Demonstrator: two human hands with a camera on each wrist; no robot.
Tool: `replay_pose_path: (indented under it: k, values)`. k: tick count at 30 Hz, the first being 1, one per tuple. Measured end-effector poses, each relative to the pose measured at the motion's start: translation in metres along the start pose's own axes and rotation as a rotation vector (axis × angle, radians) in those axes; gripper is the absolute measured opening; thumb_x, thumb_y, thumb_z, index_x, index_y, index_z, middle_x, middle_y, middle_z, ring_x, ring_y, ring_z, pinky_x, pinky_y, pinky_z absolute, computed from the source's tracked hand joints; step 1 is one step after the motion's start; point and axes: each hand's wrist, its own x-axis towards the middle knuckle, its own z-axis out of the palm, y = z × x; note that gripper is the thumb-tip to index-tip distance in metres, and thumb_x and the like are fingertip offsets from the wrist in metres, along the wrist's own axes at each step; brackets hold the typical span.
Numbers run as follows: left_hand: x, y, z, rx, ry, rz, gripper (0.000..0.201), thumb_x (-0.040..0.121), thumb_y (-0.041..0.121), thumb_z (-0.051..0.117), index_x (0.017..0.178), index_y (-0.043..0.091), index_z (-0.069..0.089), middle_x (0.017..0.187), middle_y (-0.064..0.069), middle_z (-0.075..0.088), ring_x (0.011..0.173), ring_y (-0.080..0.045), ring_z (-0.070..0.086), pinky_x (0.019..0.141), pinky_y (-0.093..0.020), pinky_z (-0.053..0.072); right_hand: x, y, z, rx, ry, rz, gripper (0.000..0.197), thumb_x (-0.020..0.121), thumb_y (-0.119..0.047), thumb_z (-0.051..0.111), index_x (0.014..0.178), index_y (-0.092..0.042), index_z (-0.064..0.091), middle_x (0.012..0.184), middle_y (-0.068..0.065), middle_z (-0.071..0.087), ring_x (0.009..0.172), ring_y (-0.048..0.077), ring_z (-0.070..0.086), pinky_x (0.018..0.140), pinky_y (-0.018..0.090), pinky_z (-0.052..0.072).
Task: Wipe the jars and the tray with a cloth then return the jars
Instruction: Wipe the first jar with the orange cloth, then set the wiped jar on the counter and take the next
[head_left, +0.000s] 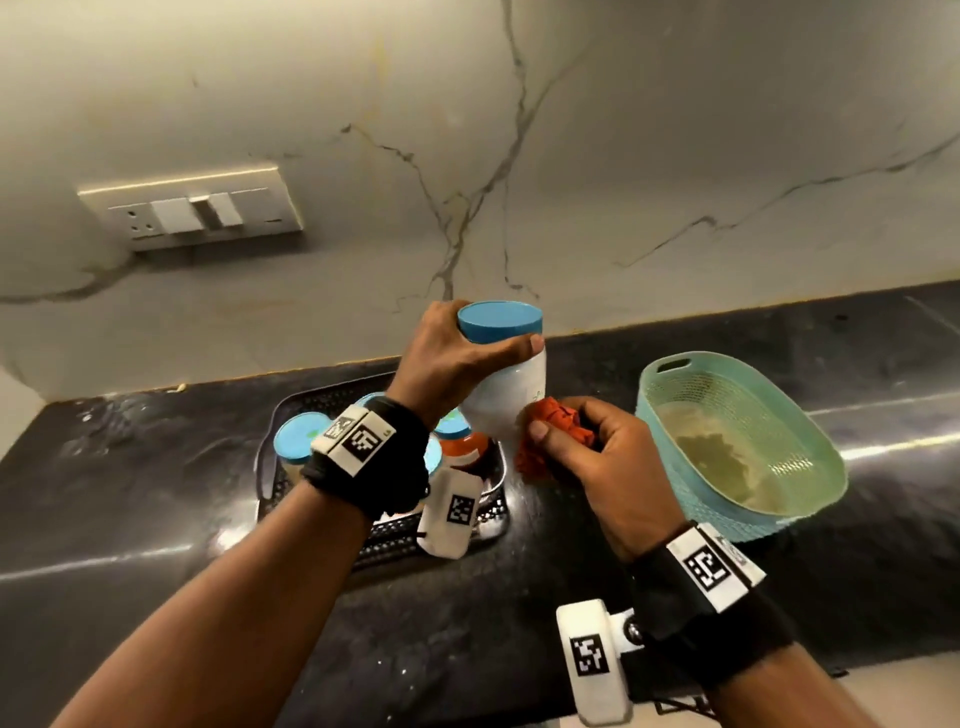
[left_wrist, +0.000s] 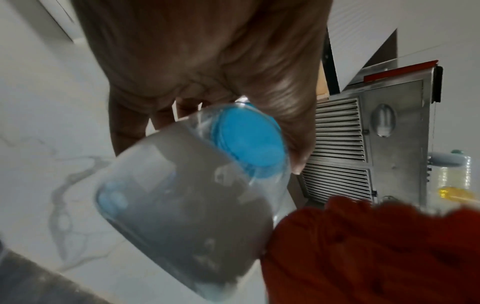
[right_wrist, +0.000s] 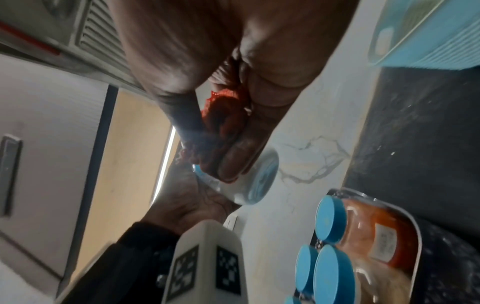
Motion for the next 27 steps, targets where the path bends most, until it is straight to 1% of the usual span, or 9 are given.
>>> replay_pose_path:
  k: [2,5,9,11,16,20,22,24,27]
  values:
    - [-0.010,-0.008,-0.013,0.030,0.100,-0.032,0.074,0.059,0.060,0.088,0.111,0.010,0.072,0.102,-0.007,0.078,0.096,-0.023,0.075,0.086,-0.049,0.062,0.001,-0.002,0.017,-0.076,-0.054,-0.063,0.021,0.084,-0.018,0.077,0.103,-0.013,0.070,0.091,-0.004,0.074,0.084,0.002,0.071,0.071,0.014,0.054]
    - [-0.027,-0.018,-0.036,0.092,0.305,-0.131,0.091,0.046,0.077,0.085,0.111,0.014,0.071,0.104,-0.004,0.076,0.096,-0.018,0.074,0.085,-0.045,0.062,0.002,0.000,0.049,-0.214,-0.087,-0.234,0.026,0.080,-0.019,0.081,0.104,-0.021,0.070,0.095,-0.014,0.071,0.089,-0.004,0.067,0.076,0.008,0.050]
    - [-0.055,-0.035,-0.084,0.224,0.533,-0.200,0.096,0.035,0.090,0.078,0.102,0.023,0.070,0.105,-0.001,0.072,0.095,-0.016,0.072,0.085,-0.041,0.062,0.006,0.012,0.099,-0.355,-0.357,-0.476,0.035,0.078,-0.016,0.083,0.112,-0.022,0.072,0.107,-0.006,0.069,0.098,0.008,0.067,0.086,0.029,0.056]
    - [-0.077,-0.038,-0.110,0.307,0.532,-0.235,0.094,0.039,0.087,0.076,0.104,0.021,0.067,0.108,-0.002,0.069,0.096,-0.015,0.069,0.084,-0.037,0.062,0.004,0.014,0.119,-0.376,-0.519,-0.546,0.038,0.080,-0.017,0.083,0.115,-0.024,0.071,0.111,-0.007,0.067,0.101,0.006,0.065,0.087,0.025,0.055]
    - [-0.141,-0.053,-0.195,0.512,0.534,-0.306,0.092,0.042,0.083,0.071,0.107,0.019,0.066,0.109,-0.004,0.060,0.102,-0.018,0.062,0.090,-0.037,0.057,0.007,0.029,0.147,-0.419,-0.659,-0.530,0.041,0.076,-0.019,0.085,0.114,-0.024,0.071,0.105,-0.013,0.068,0.098,0.005,0.066,0.083,0.031,0.056]
    - [-0.186,-0.082,-0.263,0.507,0.562,-0.366,0.098,0.045,0.080,0.076,0.120,0.018,0.066,0.116,-0.006,0.062,0.105,-0.021,0.064,0.094,-0.043,0.057,0.004,0.031,0.172,-0.370,-0.560,-0.423,0.041,0.073,-0.008,0.086,0.108,-0.026,0.072,0.104,-0.012,0.071,0.101,0.001,0.065,0.090,0.024,0.053]
    - [-0.206,-0.092,-0.293,0.510,0.568,-0.406,0.101,0.044,0.077,0.077,0.124,0.018,0.064,0.120,-0.006,0.060,0.107,-0.020,0.063,0.095,-0.039,0.056,0.001,0.032,0.192,-0.322,-0.561,-0.357,0.040,0.074,-0.009,0.085,0.108,-0.025,0.073,0.105,-0.010,0.072,0.102,0.004,0.067,0.092,0.029,0.054]
    - [-0.221,-0.101,-0.322,0.528,0.557,-0.450,0.095,0.045,0.069,0.082,0.124,0.019,0.062,0.122,-0.006,0.057,0.108,-0.019,0.060,0.096,-0.037,0.054,-0.003,0.035,0.212,-0.298,-0.562,-0.316,0.039,0.074,-0.011,0.085,0.108,-0.025,0.073,0.106,-0.009,0.073,0.103,0.007,0.069,0.093,0.035,0.056]
    - [-0.231,-0.124,-0.358,0.575,0.518,-0.480,0.081,0.056,0.050,0.095,0.124,0.020,0.060,0.125,-0.006,0.053,0.111,-0.022,0.058,0.101,-0.041,0.052,-0.011,0.038,0.236,-0.273,-0.552,-0.265,0.037,0.075,-0.015,0.084,0.107,-0.029,0.073,0.104,-0.010,0.074,0.101,0.007,0.069,0.092,0.029,0.055]
